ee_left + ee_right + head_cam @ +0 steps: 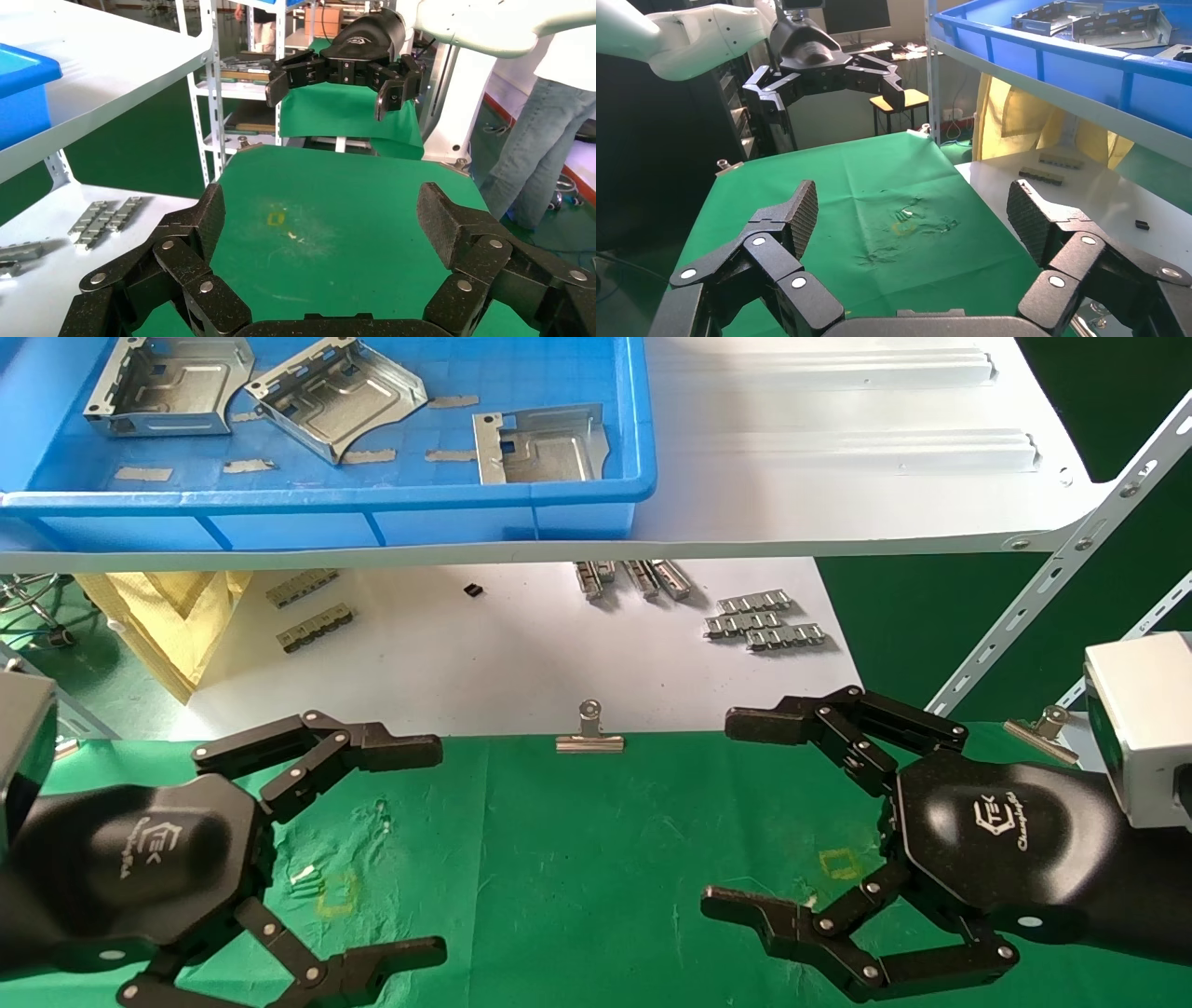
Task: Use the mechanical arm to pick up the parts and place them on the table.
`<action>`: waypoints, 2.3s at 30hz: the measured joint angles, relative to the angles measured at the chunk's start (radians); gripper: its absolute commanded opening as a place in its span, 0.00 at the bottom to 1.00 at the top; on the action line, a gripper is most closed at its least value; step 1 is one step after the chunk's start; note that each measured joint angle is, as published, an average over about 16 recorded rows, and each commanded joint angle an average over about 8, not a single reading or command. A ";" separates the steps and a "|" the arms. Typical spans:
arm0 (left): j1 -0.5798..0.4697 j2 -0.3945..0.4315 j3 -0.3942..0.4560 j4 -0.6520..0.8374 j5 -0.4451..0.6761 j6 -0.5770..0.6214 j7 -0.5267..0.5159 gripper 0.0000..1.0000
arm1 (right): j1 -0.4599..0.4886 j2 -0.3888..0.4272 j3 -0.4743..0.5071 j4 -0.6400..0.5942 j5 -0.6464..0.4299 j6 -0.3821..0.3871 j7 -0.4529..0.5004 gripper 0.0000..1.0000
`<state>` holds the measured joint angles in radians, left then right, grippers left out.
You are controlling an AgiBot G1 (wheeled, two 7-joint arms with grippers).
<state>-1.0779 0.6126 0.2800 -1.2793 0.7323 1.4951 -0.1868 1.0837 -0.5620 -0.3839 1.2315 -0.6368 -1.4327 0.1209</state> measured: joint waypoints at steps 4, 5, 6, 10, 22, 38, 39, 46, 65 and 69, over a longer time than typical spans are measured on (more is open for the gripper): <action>0.000 0.000 0.000 0.000 0.000 0.000 0.000 1.00 | 0.000 0.000 0.000 0.000 0.000 0.000 0.000 0.00; 0.000 0.000 0.000 0.000 0.000 0.000 0.000 1.00 | 0.000 0.000 0.000 0.000 0.000 0.000 0.000 0.00; 0.000 0.000 0.000 0.000 0.000 0.000 0.000 1.00 | 0.000 0.000 0.000 0.000 0.000 0.000 0.000 0.00; 0.000 0.000 0.000 0.000 0.000 0.000 0.000 1.00 | 0.000 0.000 0.000 0.000 0.000 0.000 0.000 0.00; 0.000 0.000 0.000 0.000 0.000 0.000 0.000 1.00 | 0.000 0.000 0.000 0.000 0.000 0.000 0.000 0.00; -0.230 0.051 0.007 0.107 0.080 -0.022 0.020 1.00 | 0.000 0.000 0.000 0.000 0.000 0.000 0.000 0.00; -0.270 0.064 0.014 0.130 0.101 -0.027 0.024 1.00 | 0.000 0.000 0.000 0.000 0.000 0.000 0.000 0.00; -0.586 0.198 0.091 0.386 0.317 -0.100 0.077 1.00 | 0.000 0.000 0.000 0.000 0.000 0.000 0.000 0.00; -1.017 0.539 0.267 1.115 0.729 -0.576 0.199 0.05 | 0.000 0.000 0.000 0.000 0.000 0.000 0.000 0.00; -1.034 0.555 0.280 1.174 0.752 -0.607 0.201 0.00 | 0.000 0.000 0.000 0.000 0.000 0.000 0.000 0.00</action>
<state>-2.1122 1.1676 0.5599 -0.1056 1.4842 0.8884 0.0146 1.0837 -0.5620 -0.3839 1.2315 -0.6367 -1.4327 0.1209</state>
